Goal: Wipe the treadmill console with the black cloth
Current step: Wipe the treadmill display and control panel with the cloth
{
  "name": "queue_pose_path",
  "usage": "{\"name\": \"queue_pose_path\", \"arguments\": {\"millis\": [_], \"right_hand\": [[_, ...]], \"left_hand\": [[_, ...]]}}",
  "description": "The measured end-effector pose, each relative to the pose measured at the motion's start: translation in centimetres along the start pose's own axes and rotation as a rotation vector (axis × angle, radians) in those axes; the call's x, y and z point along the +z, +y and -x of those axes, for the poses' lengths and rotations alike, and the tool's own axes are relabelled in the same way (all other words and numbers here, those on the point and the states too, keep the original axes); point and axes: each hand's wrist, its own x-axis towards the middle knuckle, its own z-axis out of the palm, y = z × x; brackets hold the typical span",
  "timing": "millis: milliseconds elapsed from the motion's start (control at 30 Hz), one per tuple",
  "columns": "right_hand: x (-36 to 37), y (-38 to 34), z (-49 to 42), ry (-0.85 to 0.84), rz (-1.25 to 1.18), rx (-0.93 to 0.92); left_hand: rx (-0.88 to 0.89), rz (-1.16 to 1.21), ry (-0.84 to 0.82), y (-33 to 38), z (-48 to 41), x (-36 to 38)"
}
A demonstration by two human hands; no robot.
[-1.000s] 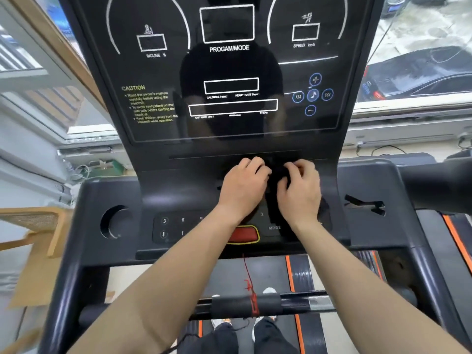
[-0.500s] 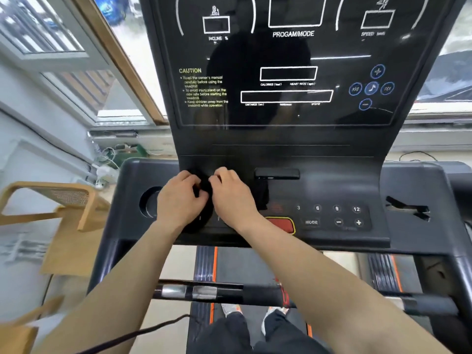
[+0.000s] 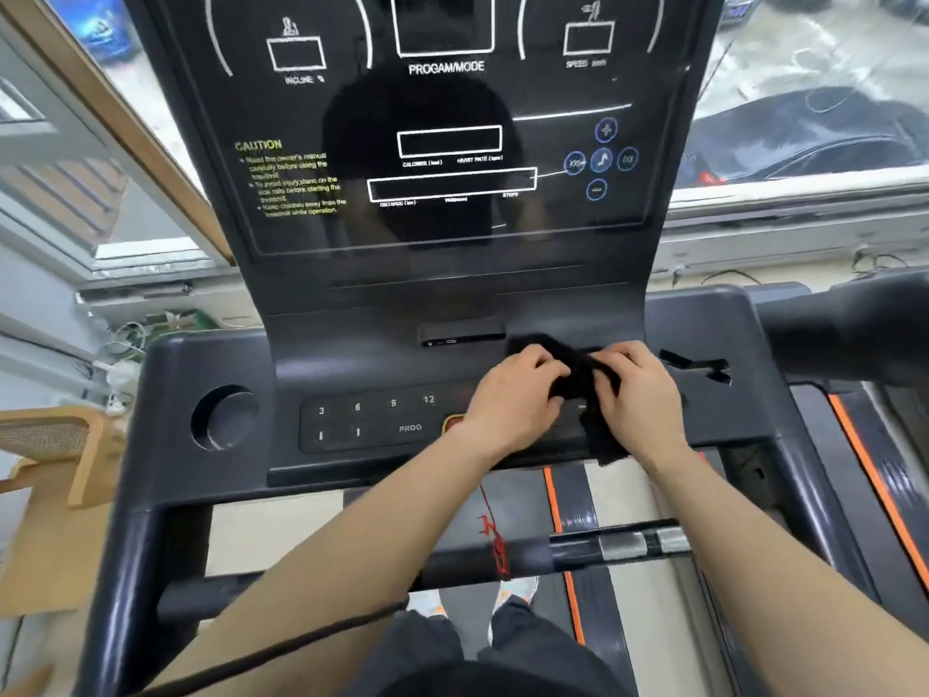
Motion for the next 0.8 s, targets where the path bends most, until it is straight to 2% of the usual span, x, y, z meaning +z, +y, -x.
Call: {"name": "queue_pose_path", "arguments": {"millis": [167, 300, 500, 600, 800], "right_hand": [[0.7, -5.2, 3.3, 0.027, 0.050, 0.203], [2.5, -10.9, 4.7, -0.025, -0.013, 0.229], [6.3, -20.5, 4.8, -0.165, -0.162, 0.052], [7.5, -24.0, 5.8, -0.274, -0.178, -0.045], [7.0, -21.9, 9.2, -0.295, -0.164, -0.253]], "left_hand": [[-0.027, 0.071, -0.038, -1.1, 2.2, -0.6], [-0.142, 0.047, -0.001, -4.5, 5.2, -3.1], [-0.373, -0.002, 0.152, -11.0, 12.7, -5.9], [-0.408, -0.039, 0.114, -12.3, 15.8, -6.3], [-0.384, -0.042, 0.096, -12.0, 19.1, -6.2]]}}
